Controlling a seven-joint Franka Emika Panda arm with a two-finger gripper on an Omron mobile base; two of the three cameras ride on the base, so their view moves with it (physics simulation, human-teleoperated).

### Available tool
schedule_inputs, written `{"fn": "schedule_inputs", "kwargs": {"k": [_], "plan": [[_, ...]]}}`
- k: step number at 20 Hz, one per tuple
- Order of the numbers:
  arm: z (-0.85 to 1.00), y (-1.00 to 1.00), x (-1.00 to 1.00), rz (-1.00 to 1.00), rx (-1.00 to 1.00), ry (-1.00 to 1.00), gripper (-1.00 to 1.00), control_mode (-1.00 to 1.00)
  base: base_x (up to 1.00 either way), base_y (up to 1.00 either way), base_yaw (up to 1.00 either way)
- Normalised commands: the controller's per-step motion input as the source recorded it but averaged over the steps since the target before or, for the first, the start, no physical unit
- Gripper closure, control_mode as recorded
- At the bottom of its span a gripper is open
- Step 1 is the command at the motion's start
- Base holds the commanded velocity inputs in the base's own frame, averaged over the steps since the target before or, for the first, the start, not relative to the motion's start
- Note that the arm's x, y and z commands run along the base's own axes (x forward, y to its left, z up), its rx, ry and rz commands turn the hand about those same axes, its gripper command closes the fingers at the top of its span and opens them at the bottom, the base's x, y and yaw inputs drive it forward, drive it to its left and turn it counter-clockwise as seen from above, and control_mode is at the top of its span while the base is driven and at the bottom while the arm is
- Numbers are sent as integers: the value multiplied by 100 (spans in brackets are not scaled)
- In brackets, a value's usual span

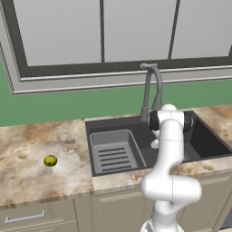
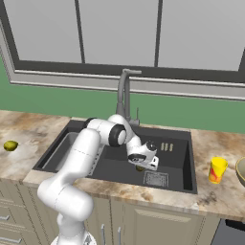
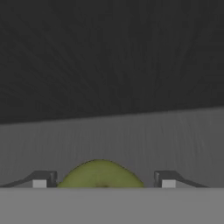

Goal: Remove the pear and kiwi from the sink. Then move the bowl and cup from the counter to the sink for washing.

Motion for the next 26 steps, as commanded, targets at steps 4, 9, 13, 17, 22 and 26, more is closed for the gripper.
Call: {"fn": "schedule_inputs", "kwargs": {"k": [4, 9, 13, 17, 22, 26], "plan": [[-14, 1, -5, -3, 0, 8, -100, -100, 0, 0, 0], [-17, 5, -8, -3, 0, 11, 100, -100, 0, 0, 0], [-15, 0, -12, -2, 0, 8, 100, -100, 0, 0, 0], [-6, 0, -13, -1, 0, 1, 100, -100, 0, 0, 0], [1, -3, -16, -1, 0, -1, 100, -100, 0, 0, 0], [6, -3, -14, 0, 3, -3, 100, -100, 0, 0, 0]]}}
